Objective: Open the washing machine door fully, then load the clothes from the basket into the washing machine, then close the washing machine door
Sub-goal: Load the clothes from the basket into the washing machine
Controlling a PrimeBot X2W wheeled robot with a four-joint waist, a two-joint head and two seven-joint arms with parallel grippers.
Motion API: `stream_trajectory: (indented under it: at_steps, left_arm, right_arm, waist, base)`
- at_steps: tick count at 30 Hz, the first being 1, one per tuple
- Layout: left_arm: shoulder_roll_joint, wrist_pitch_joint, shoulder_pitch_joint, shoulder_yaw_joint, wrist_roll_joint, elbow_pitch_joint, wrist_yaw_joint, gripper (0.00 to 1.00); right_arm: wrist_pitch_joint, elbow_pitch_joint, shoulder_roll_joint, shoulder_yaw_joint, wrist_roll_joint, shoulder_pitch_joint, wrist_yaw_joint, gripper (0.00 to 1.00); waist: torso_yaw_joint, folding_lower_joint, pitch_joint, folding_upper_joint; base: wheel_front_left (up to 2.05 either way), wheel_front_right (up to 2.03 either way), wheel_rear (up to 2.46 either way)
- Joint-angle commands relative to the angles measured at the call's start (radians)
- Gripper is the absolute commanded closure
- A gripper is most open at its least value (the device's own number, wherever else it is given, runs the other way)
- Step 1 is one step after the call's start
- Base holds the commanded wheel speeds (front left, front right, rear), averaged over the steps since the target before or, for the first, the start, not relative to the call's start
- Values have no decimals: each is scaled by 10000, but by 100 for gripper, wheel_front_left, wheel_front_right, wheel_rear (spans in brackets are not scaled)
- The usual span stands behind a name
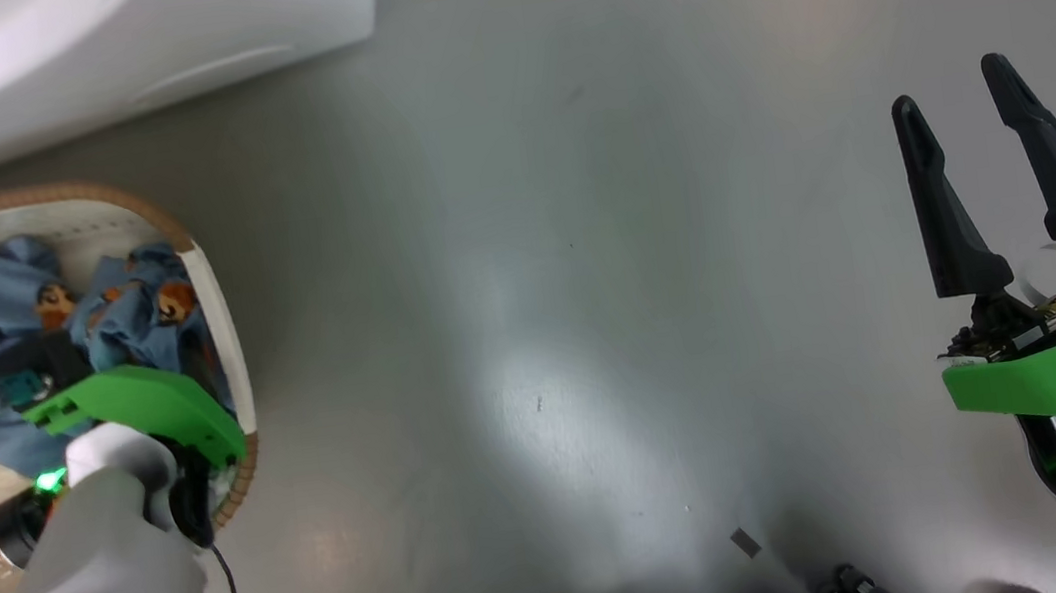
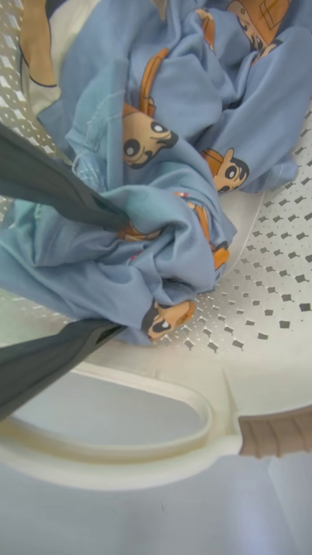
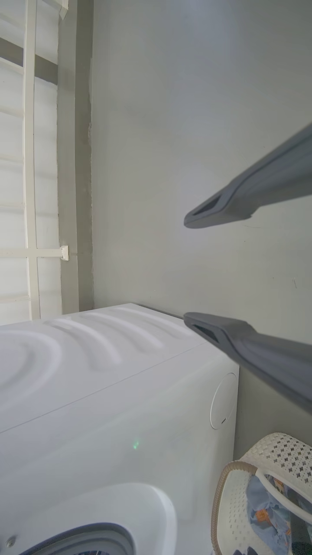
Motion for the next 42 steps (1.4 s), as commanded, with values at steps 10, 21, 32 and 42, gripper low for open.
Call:
stream_trajectory:
  at_steps: [10, 21, 32, 42]
  left_arm:
    - [461, -115, -171, 245, -142, 101, 337, 68]
    - [443, -417, 65, 129, -170, 127, 367, 100]
    - [280, -1375, 766, 302, -480, 134, -7, 100]
    - [262, -1711, 1622, 372, -140, -850, -70, 100]
  right_arm:
    - [-119, -413, -213, 171, 286, 20, 16, 0]
    - [-120, -372, -194, 79, 265, 42, 16, 0]
    - [-120, -311, -260, -167, 193, 240, 16, 0]
    - [-120, -136, -271, -310, 33, 698, 16, 0]
  waist:
    - [-300, -1, 931, -1]
    - [-141, -1, 756, -1]
    - [338, -1, 76, -1]
    - [859, -1, -994, -1]
  base:
    - [0, 0, 0]
    - [0, 0, 0]
    - [0, 0, 0]
    - [0, 0, 0]
